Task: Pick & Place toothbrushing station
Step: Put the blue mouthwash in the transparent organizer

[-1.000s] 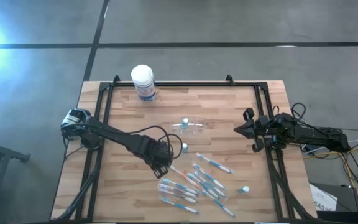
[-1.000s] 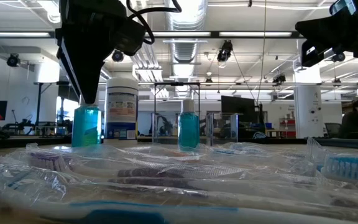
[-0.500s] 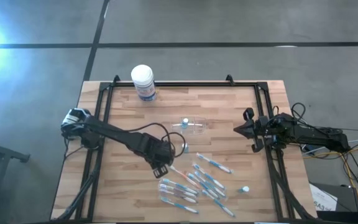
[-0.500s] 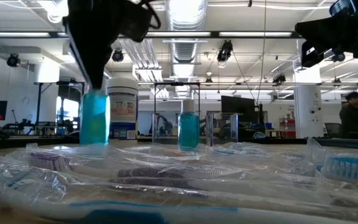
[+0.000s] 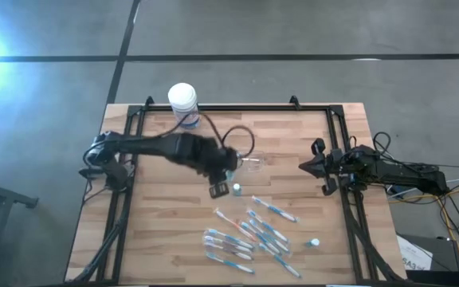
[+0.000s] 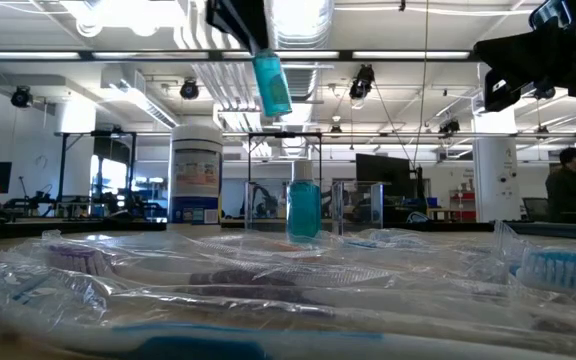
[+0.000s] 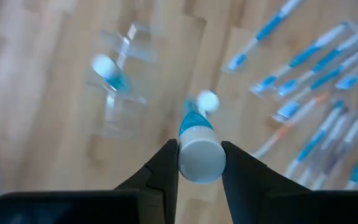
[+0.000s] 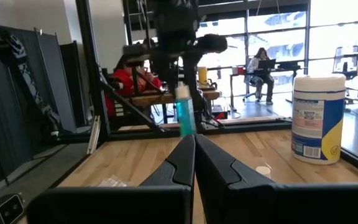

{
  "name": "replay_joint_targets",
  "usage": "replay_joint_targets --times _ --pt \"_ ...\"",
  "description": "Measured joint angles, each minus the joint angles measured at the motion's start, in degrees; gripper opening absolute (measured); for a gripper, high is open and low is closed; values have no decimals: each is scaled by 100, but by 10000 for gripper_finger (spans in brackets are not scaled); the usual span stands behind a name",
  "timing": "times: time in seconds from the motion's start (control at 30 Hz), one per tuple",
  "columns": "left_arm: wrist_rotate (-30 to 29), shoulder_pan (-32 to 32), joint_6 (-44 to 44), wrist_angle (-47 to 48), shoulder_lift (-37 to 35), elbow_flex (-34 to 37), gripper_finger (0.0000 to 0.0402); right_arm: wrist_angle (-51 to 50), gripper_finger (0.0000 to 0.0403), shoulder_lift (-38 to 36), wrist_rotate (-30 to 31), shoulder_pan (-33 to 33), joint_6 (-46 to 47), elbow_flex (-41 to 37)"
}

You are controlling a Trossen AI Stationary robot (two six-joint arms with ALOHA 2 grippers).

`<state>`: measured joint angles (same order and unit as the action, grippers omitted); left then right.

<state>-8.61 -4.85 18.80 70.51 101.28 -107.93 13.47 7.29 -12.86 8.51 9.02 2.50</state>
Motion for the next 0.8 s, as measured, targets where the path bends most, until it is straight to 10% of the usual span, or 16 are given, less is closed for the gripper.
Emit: replay_joint_targets --times 0.8 --pt "-480 937 -2124 868 2354 -2402 98 -17 8 0 2 0 -328 -4"
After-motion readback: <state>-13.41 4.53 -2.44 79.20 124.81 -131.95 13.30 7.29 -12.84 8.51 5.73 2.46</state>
